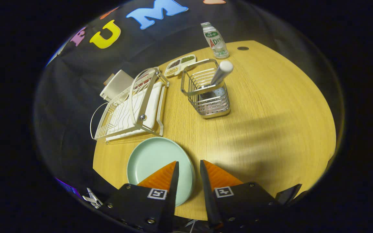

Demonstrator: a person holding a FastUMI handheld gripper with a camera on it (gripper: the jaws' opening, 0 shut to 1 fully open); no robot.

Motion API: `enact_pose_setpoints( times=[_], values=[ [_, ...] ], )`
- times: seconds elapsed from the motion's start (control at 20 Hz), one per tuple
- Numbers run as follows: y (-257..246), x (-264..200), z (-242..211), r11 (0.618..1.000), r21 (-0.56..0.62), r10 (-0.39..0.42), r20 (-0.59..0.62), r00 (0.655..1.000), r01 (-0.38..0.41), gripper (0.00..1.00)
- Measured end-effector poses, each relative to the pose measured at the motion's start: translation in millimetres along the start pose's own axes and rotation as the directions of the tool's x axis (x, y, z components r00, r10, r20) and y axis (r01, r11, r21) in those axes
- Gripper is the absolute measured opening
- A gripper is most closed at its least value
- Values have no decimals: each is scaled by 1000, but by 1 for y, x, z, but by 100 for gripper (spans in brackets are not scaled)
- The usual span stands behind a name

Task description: Take the plate from the dish rack, then take the spoon from the basket and place it into the plate.

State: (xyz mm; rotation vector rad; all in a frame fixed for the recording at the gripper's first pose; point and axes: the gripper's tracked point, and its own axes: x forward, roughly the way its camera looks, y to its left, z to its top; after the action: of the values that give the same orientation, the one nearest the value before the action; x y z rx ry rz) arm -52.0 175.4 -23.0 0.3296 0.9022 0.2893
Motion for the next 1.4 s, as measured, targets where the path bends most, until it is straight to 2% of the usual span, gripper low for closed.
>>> enact_pose_setpoints(
  times=[0.05, 0.15, 0.25, 0.4, 0.5, 0.6, 0.65, 0.7, 0.75, 1.1, 1.3, 1.4],
  values=[
    [-3, -12, 11, 999, -37, -17, 44, 999, 19, 45],
    [-11, -35, 33, 991, -112, -52, 150, 987, 69, 46],
    [-12, -58, 58, 976, -186, -55, 288, 956, 113, 46],
    [-7, -97, 97, 943, -278, -13, 512, 859, 180, 46],
    [-7, -117, 114, 923, -309, 9, 609, 793, 227, 46],
    [-5, -130, 126, 913, -315, 17, 663, 748, 258, 46],
    [-6, -130, 126, 913, -319, 25, 666, 745, 255, 51],
    [-4, -127, 128, 912, -322, 30, 671, 740, 254, 65],
    [-5, -128, 130, 913, -319, 36, 684, 728, 254, 88],
    [-36, -88, 139, 937, -256, 35, 744, 668, 237, 88],
    [-47, -50, 139, 944, -243, 31, 740, 672, 224, 88],
    [-45, -33, 143, 939, -264, 49, 738, 673, 221, 82]
  ],
)
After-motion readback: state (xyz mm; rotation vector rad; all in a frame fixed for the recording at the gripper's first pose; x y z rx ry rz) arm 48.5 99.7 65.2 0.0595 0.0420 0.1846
